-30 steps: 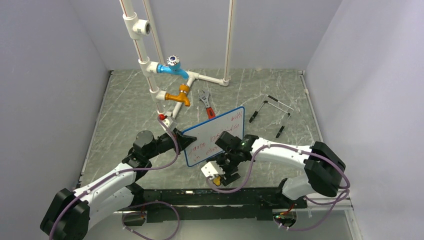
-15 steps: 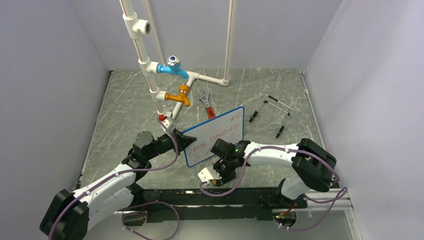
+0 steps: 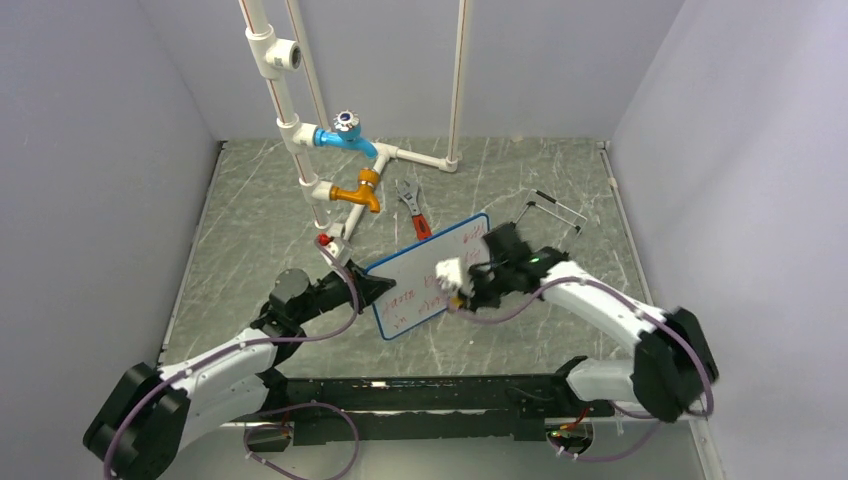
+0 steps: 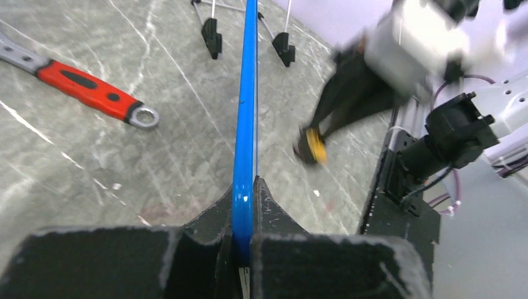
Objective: Erase the whiteboard
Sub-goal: Pick up the whiteboard eraser from the center of the board.
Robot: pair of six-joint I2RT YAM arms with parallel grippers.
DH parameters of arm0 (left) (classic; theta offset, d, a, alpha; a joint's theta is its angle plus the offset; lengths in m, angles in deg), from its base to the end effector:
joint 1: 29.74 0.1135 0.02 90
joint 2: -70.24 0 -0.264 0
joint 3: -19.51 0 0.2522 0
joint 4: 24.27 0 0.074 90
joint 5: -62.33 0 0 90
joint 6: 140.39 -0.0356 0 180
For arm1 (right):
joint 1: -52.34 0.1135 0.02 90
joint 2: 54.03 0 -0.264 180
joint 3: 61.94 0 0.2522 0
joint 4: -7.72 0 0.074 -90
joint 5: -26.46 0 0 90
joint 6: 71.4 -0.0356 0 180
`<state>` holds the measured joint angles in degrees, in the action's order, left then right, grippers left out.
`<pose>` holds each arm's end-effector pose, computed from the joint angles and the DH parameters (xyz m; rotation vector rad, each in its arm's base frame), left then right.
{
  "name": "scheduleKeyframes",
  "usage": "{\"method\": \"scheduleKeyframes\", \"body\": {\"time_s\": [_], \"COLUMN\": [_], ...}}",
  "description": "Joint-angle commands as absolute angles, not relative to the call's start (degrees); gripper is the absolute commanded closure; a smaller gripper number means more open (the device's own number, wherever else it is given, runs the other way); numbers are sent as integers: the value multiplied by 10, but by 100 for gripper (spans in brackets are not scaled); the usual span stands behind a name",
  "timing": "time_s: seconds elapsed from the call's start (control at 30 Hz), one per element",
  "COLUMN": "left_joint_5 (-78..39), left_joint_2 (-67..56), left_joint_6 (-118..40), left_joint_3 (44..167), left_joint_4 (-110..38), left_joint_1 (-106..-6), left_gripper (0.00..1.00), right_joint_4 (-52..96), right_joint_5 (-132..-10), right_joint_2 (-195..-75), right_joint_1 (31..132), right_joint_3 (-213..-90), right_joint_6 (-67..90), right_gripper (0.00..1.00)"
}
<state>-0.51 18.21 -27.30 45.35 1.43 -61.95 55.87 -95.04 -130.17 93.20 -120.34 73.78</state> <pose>0.1517 -0.1148 0.2094 0.5247 1.6121 -1.1113 0.1690 0.1708 0.1977 -2.0266 1.6140 0.6548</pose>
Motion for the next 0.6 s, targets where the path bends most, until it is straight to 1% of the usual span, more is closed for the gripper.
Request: {"method": "scheduleKeyframes", "body": {"time_s": [0.0, 0.1, 0.2, 0.27, 0.4, 0.57], "left_joint_5": [15, -7, -18, -30, -63, -93], "left_joint_2": [123, 82, 47, 37, 39, 49], "left_joint_6": [-204, -172, -142, -129, -125, -128], "left_joint_3": [448, 454, 462, 465, 469, 478], "left_joint_4": [93, 125, 147, 152, 137, 117], "left_joint_1": [-655, -676, -683, -687, -705, -722], "left_gripper": [100, 100, 100, 100, 100, 100], "right_joint_4": [571, 489, 425, 397, 374, 379], "right_joint_5": [-977, -938, -867, -839, -831, -801], "right_joint_2": [-1194, -1137, -1135, -1141, -1147, -1170], "right_joint_1": [789, 706, 683, 682, 693, 761], "right_joint_3": [-1242, -1218, -1198, -1194, -1193, -1185], "right_joint_6": [650, 572, 507, 475, 447, 473], "right_gripper": [100, 100, 100, 100, 100, 100]}}
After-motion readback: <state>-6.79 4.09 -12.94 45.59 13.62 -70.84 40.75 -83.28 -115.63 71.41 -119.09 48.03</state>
